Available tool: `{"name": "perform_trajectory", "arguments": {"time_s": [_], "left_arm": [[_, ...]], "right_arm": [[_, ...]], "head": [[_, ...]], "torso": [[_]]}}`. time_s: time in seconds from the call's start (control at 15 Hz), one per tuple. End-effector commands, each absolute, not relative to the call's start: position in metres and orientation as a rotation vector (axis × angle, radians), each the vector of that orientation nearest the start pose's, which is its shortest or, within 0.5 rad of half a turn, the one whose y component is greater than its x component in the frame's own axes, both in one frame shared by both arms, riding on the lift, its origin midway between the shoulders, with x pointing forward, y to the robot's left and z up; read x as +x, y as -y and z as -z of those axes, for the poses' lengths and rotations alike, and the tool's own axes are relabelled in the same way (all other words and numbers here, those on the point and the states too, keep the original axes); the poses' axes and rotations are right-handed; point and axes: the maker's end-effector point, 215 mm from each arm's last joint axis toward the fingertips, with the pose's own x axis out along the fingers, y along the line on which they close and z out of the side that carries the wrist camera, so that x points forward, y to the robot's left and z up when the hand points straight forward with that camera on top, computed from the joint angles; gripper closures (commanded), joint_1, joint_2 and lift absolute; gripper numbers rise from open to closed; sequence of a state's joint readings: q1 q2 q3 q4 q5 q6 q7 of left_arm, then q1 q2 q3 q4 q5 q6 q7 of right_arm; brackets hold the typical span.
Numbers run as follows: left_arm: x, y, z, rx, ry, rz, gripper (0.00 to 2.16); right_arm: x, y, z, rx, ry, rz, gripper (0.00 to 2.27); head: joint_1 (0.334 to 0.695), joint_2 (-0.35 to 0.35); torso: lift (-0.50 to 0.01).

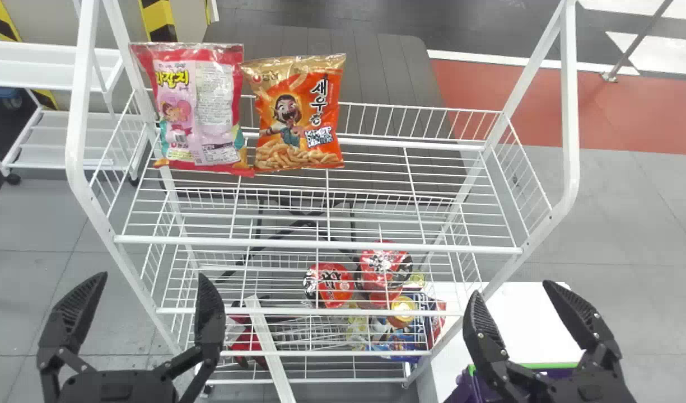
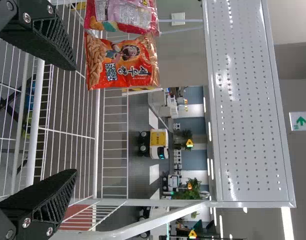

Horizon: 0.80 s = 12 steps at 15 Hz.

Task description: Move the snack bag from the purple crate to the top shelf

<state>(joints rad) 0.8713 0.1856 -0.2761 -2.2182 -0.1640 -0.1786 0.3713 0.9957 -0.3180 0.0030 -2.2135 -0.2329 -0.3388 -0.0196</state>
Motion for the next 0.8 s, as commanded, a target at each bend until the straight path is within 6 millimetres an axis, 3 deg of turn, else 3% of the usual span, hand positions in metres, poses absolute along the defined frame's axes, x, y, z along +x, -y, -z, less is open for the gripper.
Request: {"name": "perform_trajectory", "arguments": {"time_s": [0.0,0.73], "left_arm": [[0.318,-0.1624,0.3316,0.081,-0.03,-0.018,0.07],[0.3182,-0.1636,0.336,0.081,-0.037,-0.029,0.06]], "right_arm": [[0.2997,0.2308,0.3278,0.049,-0.033,-0.165,0.09],[0.2996,0.2331,0.3221,0.049,-0.013,-0.161,0.09]], "head": [[0.695,-0.131],[0.695,-0.134]], "torso": [[0.001],[0.001]]}}
